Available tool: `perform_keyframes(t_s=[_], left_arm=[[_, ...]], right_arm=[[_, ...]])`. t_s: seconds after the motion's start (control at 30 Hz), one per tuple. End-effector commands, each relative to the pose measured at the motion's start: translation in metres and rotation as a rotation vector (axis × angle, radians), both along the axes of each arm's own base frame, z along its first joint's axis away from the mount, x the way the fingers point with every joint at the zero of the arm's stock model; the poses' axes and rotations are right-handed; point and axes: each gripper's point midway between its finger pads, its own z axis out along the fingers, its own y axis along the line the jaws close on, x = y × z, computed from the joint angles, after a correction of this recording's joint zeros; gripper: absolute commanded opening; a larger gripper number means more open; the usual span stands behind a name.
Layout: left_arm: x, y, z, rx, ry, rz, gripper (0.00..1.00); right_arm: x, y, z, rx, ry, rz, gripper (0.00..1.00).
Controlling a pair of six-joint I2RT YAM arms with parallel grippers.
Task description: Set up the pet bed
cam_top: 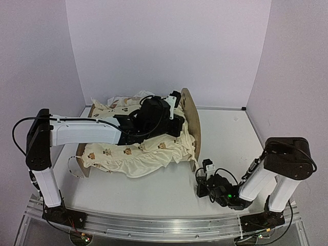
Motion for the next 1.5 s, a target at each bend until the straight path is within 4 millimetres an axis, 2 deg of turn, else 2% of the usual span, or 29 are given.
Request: perform_keyframes(t_s=[0.0,0.23,0.47,0.6,0.77,0.9,1.07,1.23,1.33,1.4,1.47], left_arm=[[0.051,0.034,0.04,-0.054,-0.101,0.147,0.0],[0.09,0.061,0.04,-0.047,-0.135,0.218,0.0],[0.094,0.057,0.04,-0.049,-0.143,0.189,0.0],[0.088,0.056,0.046,-0.058,-0.133,0.158,0.0],[0.064,0.049,0.045,-0.093,-0.052,0.04,0.0],[0.039,0.044,0.021,-0.089,0.065,-0.067,0.0],[-0.003,0.036,-0.02,-0.067,0.202,-0.201,0.0],[-0.056,0.015,-0.065,0.004,0.314,-0.336,0.01],[-0.081,0.011,-0.096,0.049,0.364,-0.366,0.07],[-0.087,0.015,-0.116,0.073,0.398,-0.361,0.12],[-0.091,0.021,-0.126,0.093,0.403,-0.352,0.2]], right_arm=[[-0.006,0.007,-0.026,0.025,0.138,0.043,0.0],[-0.01,0.028,-0.025,0.067,0.18,0.111,0.0],[-0.013,0.012,-0.033,0.05,0.201,0.07,0.0],[-0.022,0.005,-0.041,0.058,0.248,0.068,0.0],[-0.028,0.011,-0.041,0.056,0.28,0.107,0.0],[-0.027,0.014,-0.027,0.039,0.268,0.127,0.14],[-0.018,0.008,0.005,-0.01,0.201,0.11,0.31],[-0.006,-0.005,0.046,-0.053,0.111,0.051,0.4],[-0.001,-0.014,0.071,-0.054,0.055,0.017,0.51],[0.001,-0.018,0.087,-0.059,0.023,0.004,0.57],[0.004,-0.02,0.102,-0.056,-0.004,-0.001,0.63]])
